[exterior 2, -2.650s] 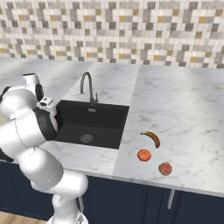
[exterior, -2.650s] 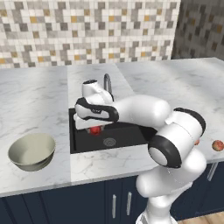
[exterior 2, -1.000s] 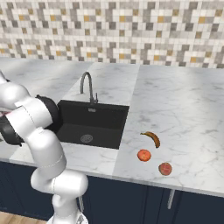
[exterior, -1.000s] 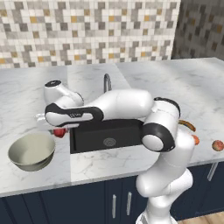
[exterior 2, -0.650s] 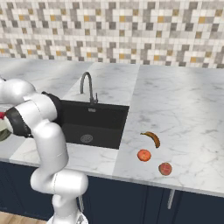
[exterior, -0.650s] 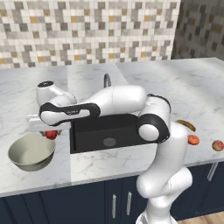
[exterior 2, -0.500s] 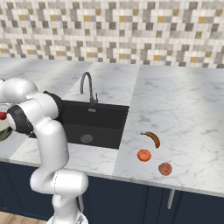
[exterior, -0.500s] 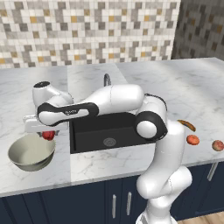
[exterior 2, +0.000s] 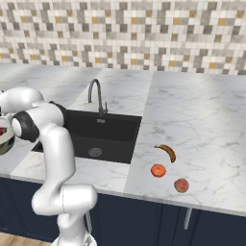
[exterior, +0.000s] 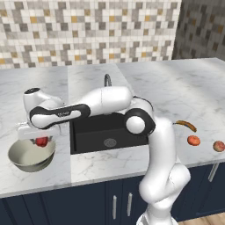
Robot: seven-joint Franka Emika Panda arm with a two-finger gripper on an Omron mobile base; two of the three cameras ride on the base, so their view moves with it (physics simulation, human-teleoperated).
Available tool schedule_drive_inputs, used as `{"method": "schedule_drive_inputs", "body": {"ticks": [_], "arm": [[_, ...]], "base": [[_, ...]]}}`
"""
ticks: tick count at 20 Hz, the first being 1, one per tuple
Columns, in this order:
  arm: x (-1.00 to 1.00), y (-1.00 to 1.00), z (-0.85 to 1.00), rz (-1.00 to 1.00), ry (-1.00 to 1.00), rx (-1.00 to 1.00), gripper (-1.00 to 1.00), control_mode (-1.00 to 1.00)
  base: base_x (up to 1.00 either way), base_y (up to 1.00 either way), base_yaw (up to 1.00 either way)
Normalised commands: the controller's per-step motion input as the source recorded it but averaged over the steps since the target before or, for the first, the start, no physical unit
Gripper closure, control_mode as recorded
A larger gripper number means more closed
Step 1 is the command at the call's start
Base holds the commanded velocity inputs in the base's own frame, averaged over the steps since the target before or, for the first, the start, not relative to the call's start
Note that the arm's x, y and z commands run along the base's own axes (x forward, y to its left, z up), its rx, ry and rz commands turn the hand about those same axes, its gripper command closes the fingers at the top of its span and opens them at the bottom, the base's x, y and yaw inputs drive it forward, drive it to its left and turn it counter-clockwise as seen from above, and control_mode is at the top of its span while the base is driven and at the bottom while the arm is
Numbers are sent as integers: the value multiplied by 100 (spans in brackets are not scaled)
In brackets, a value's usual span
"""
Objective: There is a mixed pile of frozen fruits and vegetables on the counter. Locate all the frozen vegetables and place the items in a bowl on the counter. Take all the frozen fruits and defrost them in a running sink.
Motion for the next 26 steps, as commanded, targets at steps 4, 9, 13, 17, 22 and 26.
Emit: {"method": "schedule_drive_inputs", "body": {"ticks": [4, 9, 13, 17, 22, 26], "arm": [[0, 9, -24, 9, 3, 0, -100, -100], [-2, 3, -11, 5, 0, 0, -100, -100], [-7, -4, -5, 1, 0, 0, -100, -100], [-4, -6, -1, 1, 1, -1, -100, -100], [0, -11, 32, 1, 2, -8, -100, -100], [1, -22, 41, 0, 3, -1, -100, -100]], "base": [[0, 0, 0], [0, 0, 0], [0, 0, 0], [0, 0, 0], [0, 0, 0], [0, 0, 0]]}}
